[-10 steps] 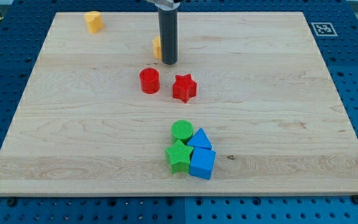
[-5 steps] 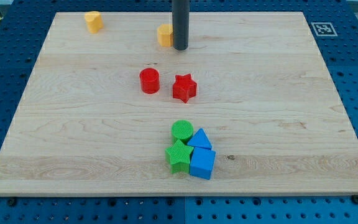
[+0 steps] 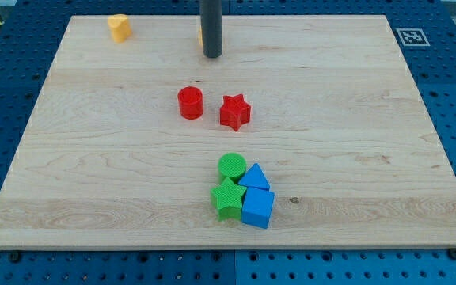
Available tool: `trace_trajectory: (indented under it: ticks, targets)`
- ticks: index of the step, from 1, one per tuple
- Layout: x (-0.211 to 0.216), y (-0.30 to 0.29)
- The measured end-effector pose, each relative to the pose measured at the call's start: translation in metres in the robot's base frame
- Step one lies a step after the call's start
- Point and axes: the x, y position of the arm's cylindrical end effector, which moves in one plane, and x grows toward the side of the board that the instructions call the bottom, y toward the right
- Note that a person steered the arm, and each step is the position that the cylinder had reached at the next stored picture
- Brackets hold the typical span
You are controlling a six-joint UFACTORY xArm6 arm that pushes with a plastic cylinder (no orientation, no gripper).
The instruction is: Move the yellow hexagon to the top center of the board
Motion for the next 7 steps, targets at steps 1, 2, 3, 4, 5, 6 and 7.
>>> trace_trajectory:
  ticks: [1,2,3,4,5,6,7]
  targets:
    - [-0.011,-0.01]
    - [-0.046,-0.01]
    - [-0.051,-0.002]
    - [-0.036,-0.007]
    - [-0.049,-0.045]
    - [-0.066,-0.051]
    - [-0.076,-0.048]
